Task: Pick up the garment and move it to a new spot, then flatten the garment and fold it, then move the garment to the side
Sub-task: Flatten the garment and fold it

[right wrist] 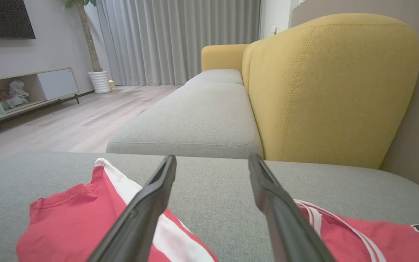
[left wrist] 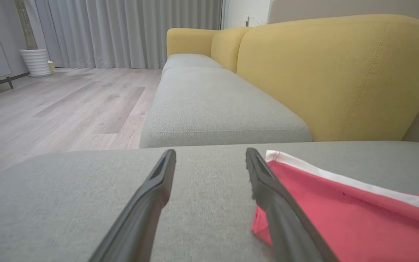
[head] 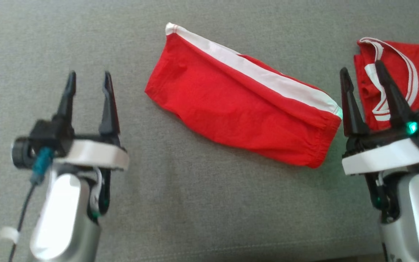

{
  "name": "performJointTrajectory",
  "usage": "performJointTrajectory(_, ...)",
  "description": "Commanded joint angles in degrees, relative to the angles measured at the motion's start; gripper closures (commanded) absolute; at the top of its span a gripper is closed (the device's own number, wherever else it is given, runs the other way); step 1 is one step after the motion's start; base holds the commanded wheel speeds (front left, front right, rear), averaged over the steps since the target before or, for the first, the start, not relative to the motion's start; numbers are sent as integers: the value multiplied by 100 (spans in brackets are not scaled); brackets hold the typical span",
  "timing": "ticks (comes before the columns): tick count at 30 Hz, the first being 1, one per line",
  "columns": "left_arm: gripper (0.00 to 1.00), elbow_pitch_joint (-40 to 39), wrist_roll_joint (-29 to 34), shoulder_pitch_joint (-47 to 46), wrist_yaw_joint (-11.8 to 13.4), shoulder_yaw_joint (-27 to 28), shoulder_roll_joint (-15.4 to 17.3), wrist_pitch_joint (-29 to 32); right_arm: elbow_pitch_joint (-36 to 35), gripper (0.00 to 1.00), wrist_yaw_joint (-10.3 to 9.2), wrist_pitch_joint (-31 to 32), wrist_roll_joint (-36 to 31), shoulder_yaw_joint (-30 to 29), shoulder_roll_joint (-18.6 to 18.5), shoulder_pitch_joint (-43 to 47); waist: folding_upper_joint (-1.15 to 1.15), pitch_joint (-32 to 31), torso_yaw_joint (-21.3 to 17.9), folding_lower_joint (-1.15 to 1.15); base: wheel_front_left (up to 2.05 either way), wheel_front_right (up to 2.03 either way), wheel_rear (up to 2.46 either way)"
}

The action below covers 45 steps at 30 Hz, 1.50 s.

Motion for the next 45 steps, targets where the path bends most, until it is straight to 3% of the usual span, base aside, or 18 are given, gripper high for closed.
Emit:
performJointTrajectory(1,0,-262,51,-30,25,136,142,-28,-176,0,39,-25,-64,64,-32,103,0,-44,42,0,0,0,0)
performJointTrajectory(26,0,-463,-8,283,77,-35,270,171,-162,0,39,-11,89,-36,159,353,0,-85,74,0,0,0,0)
performJointTrajectory(32,0,-162,-122,-346,-364,-325,257,490,-155,0,39,-5,150,39,177,276,0,53,-15,0,0,0,0)
performJointTrajectory(36,0,792,-295,-1150,-821,-569,174,1026,-131,0,39,-24,216,93,196,180,0,205,-176,0,0,0,0)
performJointTrajectory(45,0,2469,-552,-1930,-1092,-640,115,1625,29,0,39,-97,328,127,260,125,0,316,-409,0,0,0,0)
